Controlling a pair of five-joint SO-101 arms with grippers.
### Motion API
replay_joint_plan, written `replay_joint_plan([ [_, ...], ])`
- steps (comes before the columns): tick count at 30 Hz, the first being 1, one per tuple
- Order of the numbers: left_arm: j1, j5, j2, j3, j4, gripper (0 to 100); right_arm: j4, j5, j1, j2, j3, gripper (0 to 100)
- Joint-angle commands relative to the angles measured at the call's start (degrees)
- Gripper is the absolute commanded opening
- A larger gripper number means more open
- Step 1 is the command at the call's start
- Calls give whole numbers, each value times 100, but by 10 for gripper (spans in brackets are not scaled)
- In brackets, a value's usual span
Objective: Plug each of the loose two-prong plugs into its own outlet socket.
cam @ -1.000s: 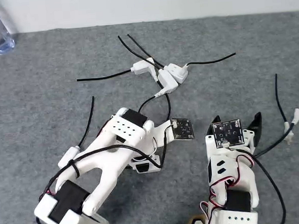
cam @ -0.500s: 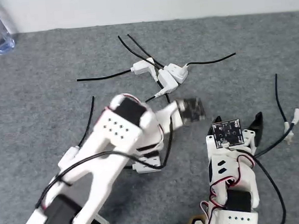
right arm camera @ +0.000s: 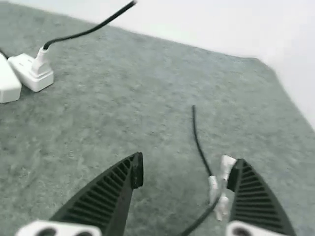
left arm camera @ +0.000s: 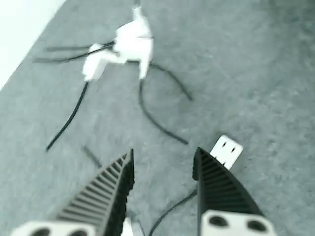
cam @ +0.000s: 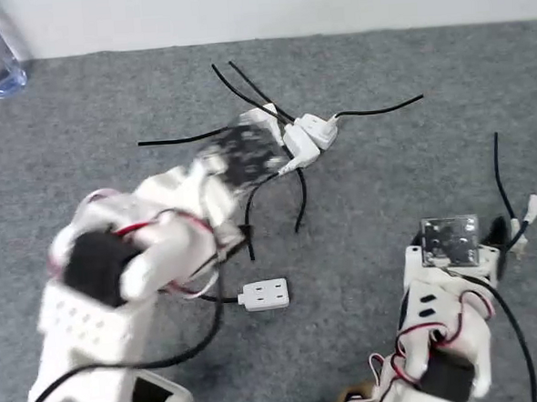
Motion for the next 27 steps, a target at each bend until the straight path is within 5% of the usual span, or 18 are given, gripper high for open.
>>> replay_joint_plan([
  [1,-774,18,-563,796,0,186,497,9,198,-40,-1029,298],
  [7,-1512,18,-2040,4092,-1556,186,1147,0,233,321,-2224,295],
  [12,-1705,202,-4185,6747,-2848,188,1604,-9,268,2088,-3684,296],
  [18,-2092,220,-6840,7837,-2514,188,2237,-158,646,4593,-5890,296],
  [27,-2101,220,-6444,8154,-2866,188,3204,-141,664,7609,-8607,296],
])
